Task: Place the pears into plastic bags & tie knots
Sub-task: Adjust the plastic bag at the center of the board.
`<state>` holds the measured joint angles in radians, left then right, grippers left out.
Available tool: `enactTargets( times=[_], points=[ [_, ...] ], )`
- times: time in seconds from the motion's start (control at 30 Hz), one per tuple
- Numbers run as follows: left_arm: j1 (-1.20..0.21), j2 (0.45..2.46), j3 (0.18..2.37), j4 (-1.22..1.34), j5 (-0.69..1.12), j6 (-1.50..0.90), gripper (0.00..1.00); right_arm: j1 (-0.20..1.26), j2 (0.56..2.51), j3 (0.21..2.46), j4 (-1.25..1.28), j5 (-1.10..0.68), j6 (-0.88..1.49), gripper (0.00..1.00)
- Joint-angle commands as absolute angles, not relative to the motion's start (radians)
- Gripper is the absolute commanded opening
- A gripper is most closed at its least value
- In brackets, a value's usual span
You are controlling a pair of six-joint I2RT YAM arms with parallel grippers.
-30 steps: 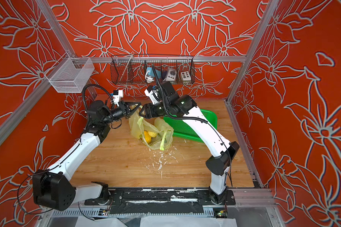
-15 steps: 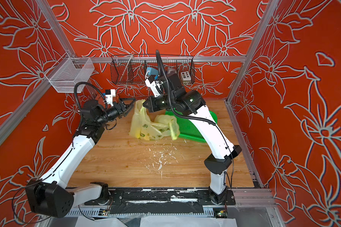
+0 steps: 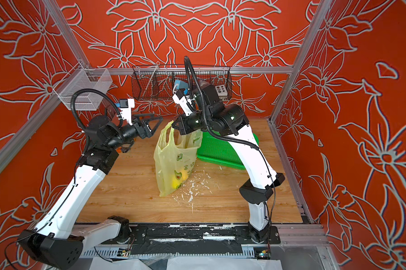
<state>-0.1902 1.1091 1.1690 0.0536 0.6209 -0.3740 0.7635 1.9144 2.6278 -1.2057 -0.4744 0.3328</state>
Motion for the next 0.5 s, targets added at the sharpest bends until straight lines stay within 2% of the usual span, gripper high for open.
enactTargets(
  times=[0.0, 0.17, 0.37, 0.47],
  points=[
    [-0.233, 1.043, 1.111, 0.075, 0.606, -0.247, 0.97, 0.759, 1.92, 2.618, -1.239, -0.497, 0.29, 0.0],
    [-0.282, 1.034, 1.09, 0.072, 0.564, -0.222, 0.97, 0.76, 1.898, 2.585, -1.207, -0.509, 0.308, 0.0],
    [-0.388, 1.11, 1.127, 0.038, 0.475, -0.189, 0.96, 0.761, 1.879, 2.578, -1.135, -0.548, 0.362, 0.0],
    [-0.455, 1.128, 1.105, 0.043, 0.32, -0.2, 0.79, 0.762, 1.854, 2.563, -1.069, -0.537, 0.413, 0.0]
  ],
)
